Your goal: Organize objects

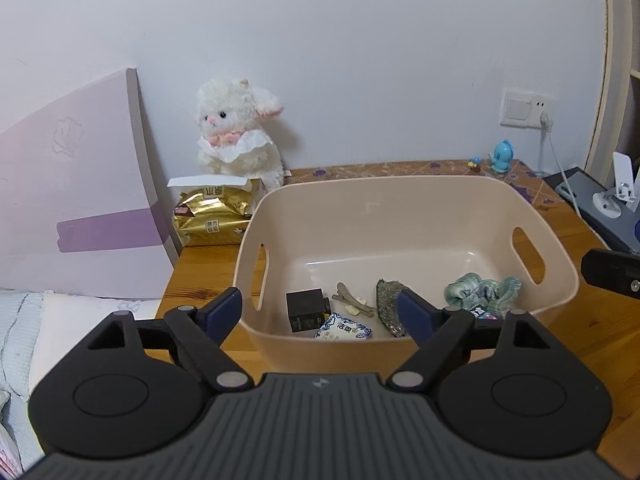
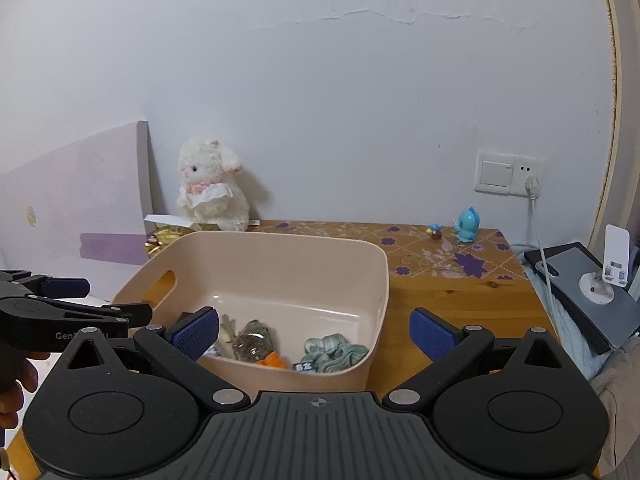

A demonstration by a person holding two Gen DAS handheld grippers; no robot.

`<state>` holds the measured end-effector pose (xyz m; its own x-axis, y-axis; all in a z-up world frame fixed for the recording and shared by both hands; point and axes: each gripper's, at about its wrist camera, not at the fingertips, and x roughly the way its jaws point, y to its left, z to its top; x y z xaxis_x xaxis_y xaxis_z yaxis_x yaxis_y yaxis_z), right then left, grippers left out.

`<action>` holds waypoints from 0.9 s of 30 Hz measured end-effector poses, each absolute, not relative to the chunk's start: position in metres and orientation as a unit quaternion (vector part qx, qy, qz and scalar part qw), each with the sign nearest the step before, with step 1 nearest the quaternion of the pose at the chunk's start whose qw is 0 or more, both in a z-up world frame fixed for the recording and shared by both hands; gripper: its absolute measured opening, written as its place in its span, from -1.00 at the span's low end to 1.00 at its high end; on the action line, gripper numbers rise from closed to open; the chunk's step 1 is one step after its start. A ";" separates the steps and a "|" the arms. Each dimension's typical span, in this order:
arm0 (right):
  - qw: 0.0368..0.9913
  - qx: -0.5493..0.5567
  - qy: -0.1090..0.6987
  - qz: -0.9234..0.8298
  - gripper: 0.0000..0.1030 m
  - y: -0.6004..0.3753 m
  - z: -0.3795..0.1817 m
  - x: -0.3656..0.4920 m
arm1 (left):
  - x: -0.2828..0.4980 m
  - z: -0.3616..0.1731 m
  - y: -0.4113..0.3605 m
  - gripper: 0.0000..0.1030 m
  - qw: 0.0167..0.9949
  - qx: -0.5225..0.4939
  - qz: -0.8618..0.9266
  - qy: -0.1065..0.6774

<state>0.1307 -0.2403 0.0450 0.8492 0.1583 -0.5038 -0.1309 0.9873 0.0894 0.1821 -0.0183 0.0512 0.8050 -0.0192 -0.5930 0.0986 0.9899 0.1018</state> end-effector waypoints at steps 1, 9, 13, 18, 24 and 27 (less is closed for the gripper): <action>0.961 0.025 0.264 0.077 1.00 -0.240 0.046 0.127 | 0.177 0.053 -0.018 0.68 0.949 0.063 -0.032 0.307; 0.962 0.014 0.263 0.075 1.00 -0.241 0.050 0.094 | 0.140 0.058 -0.016 0.70 0.952 0.061 -0.046 0.296; 0.963 0.014 0.261 0.068 1.00 -0.244 0.048 0.078 | 0.121 0.057 -0.018 0.70 0.953 0.063 -0.051 0.291; 0.964 0.014 0.259 0.065 1.00 -0.245 0.046 0.060 | 0.103 0.055 -0.020 0.70 0.952 0.065 -0.059 0.292; 0.962 0.014 0.265 0.065 1.00 -0.247 0.044 0.045 | 0.082 0.056 -0.021 0.70 0.955 0.066 -0.055 0.285; 0.961 0.011 0.267 0.065 1.00 -0.249 0.044 0.037 | 0.073 0.058 -0.020 0.70 0.955 0.064 -0.055 0.284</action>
<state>0.0375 -0.2485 0.0439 0.8488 0.1307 -0.5123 -0.1189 0.9913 0.0560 0.0729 -0.0202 0.0578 0.8324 -0.0692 -0.5498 0.1414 0.9858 0.0900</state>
